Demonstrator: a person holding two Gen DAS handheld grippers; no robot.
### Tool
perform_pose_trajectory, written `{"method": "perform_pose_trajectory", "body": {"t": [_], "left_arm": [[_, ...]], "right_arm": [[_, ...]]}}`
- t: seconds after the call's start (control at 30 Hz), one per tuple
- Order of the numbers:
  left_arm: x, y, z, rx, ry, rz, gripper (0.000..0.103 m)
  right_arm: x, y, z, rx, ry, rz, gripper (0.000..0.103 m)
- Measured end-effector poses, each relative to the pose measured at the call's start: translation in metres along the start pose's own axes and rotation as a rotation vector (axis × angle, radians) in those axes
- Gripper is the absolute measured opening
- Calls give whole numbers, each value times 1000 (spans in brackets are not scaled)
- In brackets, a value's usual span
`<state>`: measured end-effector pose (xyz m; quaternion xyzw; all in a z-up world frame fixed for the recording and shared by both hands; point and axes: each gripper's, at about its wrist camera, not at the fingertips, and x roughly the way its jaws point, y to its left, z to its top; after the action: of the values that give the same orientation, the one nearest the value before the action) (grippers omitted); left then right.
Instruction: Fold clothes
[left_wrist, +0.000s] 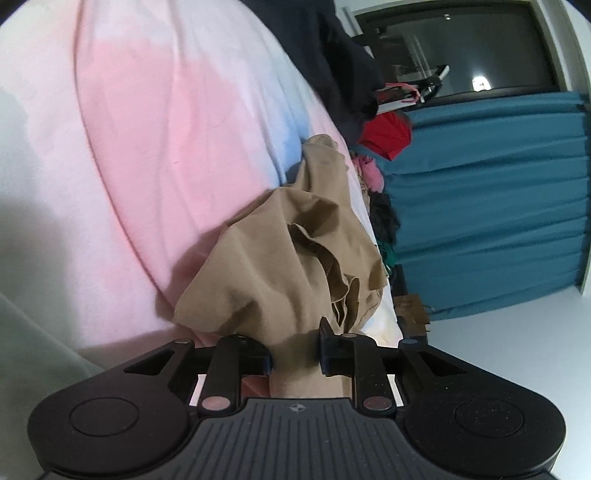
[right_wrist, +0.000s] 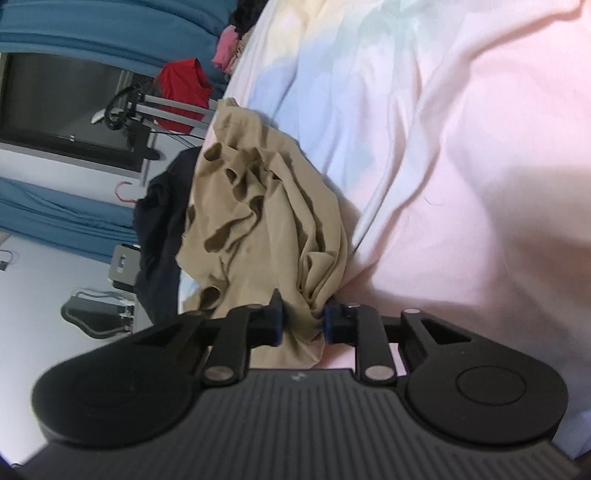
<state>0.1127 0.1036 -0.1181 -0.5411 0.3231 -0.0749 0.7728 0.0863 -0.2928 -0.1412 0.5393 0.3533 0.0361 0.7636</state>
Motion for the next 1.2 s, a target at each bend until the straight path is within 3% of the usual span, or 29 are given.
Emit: {"method": "perform_pose_trajectory", "body": {"t": [0.23, 0.47, 0.73, 0.93, 1.03, 1.2], "left_arm": [[11, -1, 6, -9, -3, -7, 24], [0, -21, 4, 98, -39, -42, 10], [-36, -39, -20, 161, -47, -80, 7], [-67, -34, -41, 130, -25, -65, 7], [-87, -32, -49, 105, -9, -74, 7], [-126, -56, -58, 68, 14, -139, 7]], "right_arm": [[-7, 5, 4, -16, -15, 37, 20], [-10, 13, 7, -41, 5, 53, 20], [-25, 4, -3, -10, 40, -12, 20], [-50, -12, -19, 43, 36, 5, 20], [-76, -4, -23, 9, 8, 24, 20], [-122, 13, -26, -47, -33, 72, 20]]}}
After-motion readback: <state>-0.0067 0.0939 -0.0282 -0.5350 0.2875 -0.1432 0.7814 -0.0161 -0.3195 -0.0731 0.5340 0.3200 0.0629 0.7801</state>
